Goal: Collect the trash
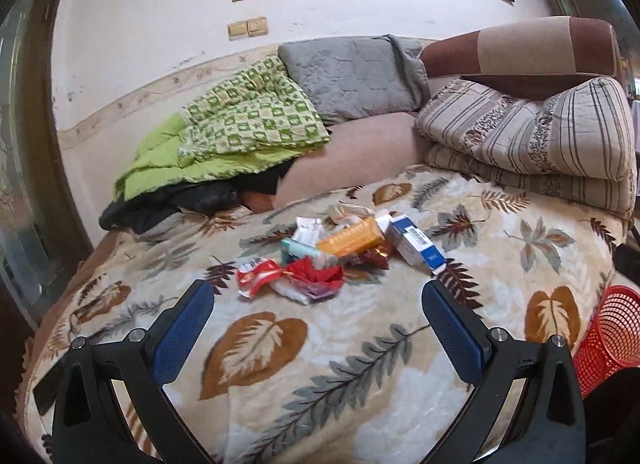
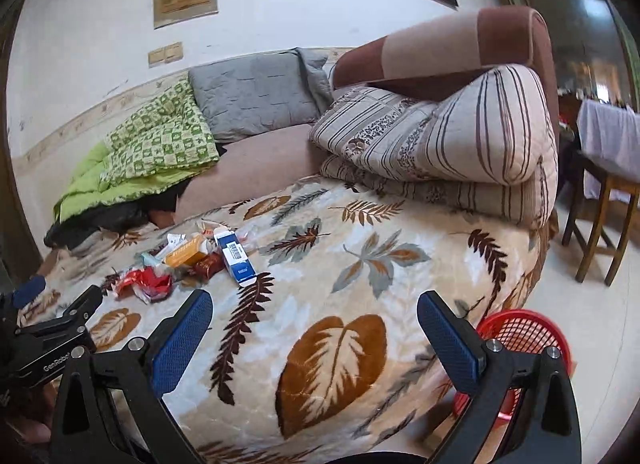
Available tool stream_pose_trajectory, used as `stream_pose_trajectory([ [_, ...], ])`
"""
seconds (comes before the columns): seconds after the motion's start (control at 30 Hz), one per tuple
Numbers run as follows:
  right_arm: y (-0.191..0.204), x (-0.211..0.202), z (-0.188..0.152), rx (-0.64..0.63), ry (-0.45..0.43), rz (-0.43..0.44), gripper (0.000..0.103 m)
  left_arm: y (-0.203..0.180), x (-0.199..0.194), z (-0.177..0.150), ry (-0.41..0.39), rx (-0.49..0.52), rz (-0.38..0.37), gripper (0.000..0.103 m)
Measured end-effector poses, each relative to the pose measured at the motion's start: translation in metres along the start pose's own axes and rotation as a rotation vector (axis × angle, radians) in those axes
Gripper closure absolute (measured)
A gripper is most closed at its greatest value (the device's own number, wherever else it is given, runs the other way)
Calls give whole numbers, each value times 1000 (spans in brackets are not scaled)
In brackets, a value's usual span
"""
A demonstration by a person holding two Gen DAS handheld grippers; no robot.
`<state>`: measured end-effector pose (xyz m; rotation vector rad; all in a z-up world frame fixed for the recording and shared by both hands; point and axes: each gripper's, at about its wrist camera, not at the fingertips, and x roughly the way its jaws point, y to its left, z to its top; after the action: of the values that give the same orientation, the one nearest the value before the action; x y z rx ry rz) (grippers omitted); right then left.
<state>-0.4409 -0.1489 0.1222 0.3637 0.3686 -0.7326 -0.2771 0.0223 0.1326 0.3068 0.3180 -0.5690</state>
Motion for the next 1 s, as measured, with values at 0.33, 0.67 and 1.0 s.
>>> stream_pose_trajectory([
  [0.33, 7, 10, -7, -16, 47, -4, 0, -3, 6, 0, 37, 5, 0, 0],
  [0.67, -8, 10, -4, 43, 54, -11, 0, -13, 5, -1, 42, 37, -3, 0],
  [1.0, 3, -1, -5, -11, 13, -16, 0, -3, -11, 3, 17, -4, -10, 0],
])
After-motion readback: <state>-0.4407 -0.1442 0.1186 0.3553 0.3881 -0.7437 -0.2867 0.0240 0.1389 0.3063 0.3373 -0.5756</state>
